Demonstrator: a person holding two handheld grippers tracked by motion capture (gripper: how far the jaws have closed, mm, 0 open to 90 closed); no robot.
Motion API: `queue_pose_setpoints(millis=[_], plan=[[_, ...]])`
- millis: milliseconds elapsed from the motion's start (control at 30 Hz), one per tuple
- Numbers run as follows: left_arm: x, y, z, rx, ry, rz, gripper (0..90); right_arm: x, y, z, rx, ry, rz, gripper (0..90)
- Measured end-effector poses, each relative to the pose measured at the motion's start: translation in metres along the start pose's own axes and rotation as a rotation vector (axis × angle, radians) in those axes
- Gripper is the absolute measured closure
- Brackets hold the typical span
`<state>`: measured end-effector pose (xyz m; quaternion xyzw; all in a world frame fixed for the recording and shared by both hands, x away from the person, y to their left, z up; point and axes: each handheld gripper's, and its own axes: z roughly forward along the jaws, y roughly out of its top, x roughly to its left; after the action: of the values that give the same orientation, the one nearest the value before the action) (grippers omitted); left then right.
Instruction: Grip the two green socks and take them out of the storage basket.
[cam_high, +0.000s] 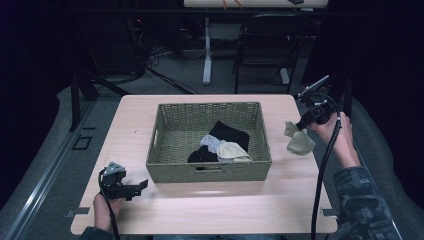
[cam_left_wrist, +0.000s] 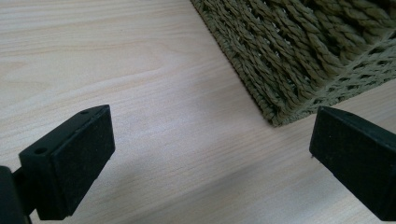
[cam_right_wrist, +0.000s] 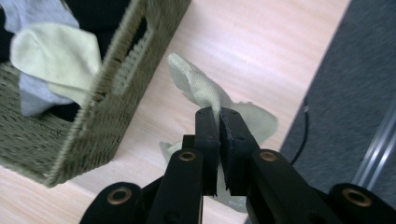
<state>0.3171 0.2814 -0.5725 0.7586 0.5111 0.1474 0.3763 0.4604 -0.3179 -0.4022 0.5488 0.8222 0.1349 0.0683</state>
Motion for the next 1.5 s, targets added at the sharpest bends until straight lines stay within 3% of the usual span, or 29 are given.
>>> queue_pose_setpoints(millis=[100, 133, 167, 300, 333, 400, 567, 633, 667, 800, 933, 967, 1067, 1267, 1367, 1500], plan=[[0.000, 0.000, 0.001, -0.007, 0.003, -0.001, 0.3, -0.002, -0.004, 0.024, 0.028, 0.008, 0.020, 86.4], [0.000, 0.000, 0.001, -0.007, 0.003, -0.001, 0.3, -0.002, -0.004, 0.024, 0.028, 0.008, 0.020, 86.4], [0.000, 0.001, 0.001, -0.007, 0.000, 0.000, 0.3, -0.003, -0.007, 0.040, 0.038, 0.017, 0.035, 86.3], [0.000, 0.000, 0.002, -0.008, -0.003, 0.002, 0.3, -0.005, -0.014, 0.067, 0.087, 0.035, 0.039, 86.0], [0.000, 0.000, 0.002, -0.008, -0.003, 0.001, 0.3, -0.005, -0.014, 0.067, 0.087, 0.035, 0.039, 86.0], [0.000, 0.000, 0.001, -0.008, -0.004, -0.001, 0.3, -0.005, -0.019, 0.086, 0.081, 0.046, 0.068, 85.7], [0.000, 0.000, 0.001, -0.007, -0.003, 0.004, 0.3, -0.003, -0.024, 0.105, 0.105, 0.070, 0.066, 83.3], [0.000, 0.000, 0.002, -0.006, -0.005, 0.004, 0.3, -0.001, -0.024, 0.110, 0.115, 0.085, 0.063, 74.0], [0.000, 0.000, 0.002, -0.006, -0.005, 0.004, 0.3, -0.001, -0.024, 0.110, 0.115, 0.085, 0.063, 74.0], [0.001, 0.000, 0.001, -0.005, -0.006, 0.003, 0.3, 0.002, -0.023, 0.094, 0.079, 0.072, 0.051, 51.4], [0.000, 0.000, 0.001, -0.007, -0.005, 0.003, 0.3, 0.004, -0.021, 0.074, 0.040, 0.058, 0.029, 42.8], [0.000, 0.000, 0.001, -0.007, -0.001, 0.004, 0.3, 0.006, -0.018, 0.059, 0.018, 0.064, 0.009, 37.8], [0.000, 0.000, 0.001, -0.004, -0.001, 0.006, 0.3, 0.014, -0.013, 0.038, -0.012, 0.063, -0.023, 30.1], [-0.001, 0.000, 0.000, -0.005, 0.007, 0.004, 0.3, 0.037, 0.002, -0.003, -0.085, 0.066, -0.092, 18.3], [-0.001, -0.001, -0.001, -0.007, 0.009, 0.000, 0.3, 0.045, 0.009, -0.012, -0.093, 0.072, -0.115, 16.2], [0.000, -0.002, -0.003, -0.009, 0.013, -0.003, 0.3, 0.070, 0.025, -0.023, -0.122, 0.092, -0.172, 13.2]])
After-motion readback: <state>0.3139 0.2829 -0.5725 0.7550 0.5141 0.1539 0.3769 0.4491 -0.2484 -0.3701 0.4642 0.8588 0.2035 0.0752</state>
